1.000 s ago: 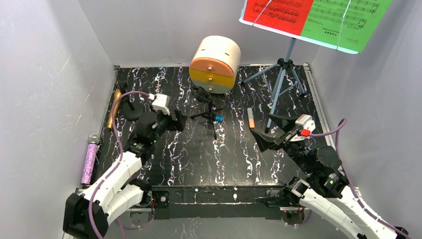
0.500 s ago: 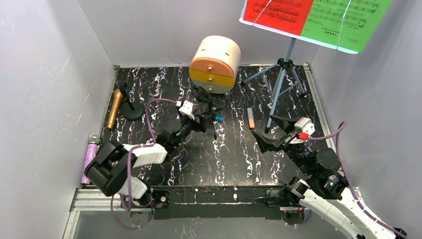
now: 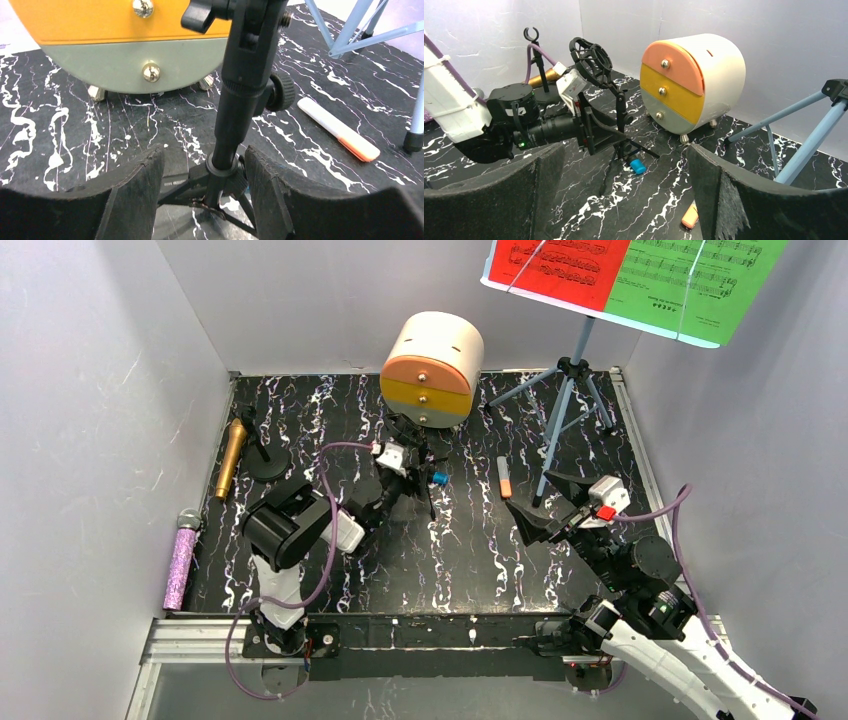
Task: Pack up the instrument practice props
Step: Move the microphone stand to the center of the board.
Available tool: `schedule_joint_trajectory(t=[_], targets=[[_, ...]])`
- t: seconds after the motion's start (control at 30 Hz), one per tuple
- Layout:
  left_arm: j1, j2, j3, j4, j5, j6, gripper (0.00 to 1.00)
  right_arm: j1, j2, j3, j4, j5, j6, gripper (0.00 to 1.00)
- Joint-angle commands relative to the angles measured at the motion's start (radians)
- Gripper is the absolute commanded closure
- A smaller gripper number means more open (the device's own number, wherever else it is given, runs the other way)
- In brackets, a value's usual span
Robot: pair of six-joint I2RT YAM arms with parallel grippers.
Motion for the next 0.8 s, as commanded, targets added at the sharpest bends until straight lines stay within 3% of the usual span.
schedule_joint_trajectory(t=[0.0,0.4,0.63,0.77], targets=[[-0.003,0.031,0.074,0.199,-0.004,0.047,0.43,0.003,-0.004,-0.001,0.047,0.019,-0.021,0.01],[-0.002,0.166,0.178,0.235,0.014,0.088,0.57,0.004,0.004,-0.003,0.045,0.019,-0.026,0.01],[-0.002,0.187,0.164,0.290,0.002,0.108,0.90,0.002,0.009,-0.003,0.040,0.019,-0.027,0.01],[-0.003,0.125,0.091,0.290,-0.052,0.158,0.98,0.002,0.008,-0.003,0.040,0.024,-0.027,0.01]])
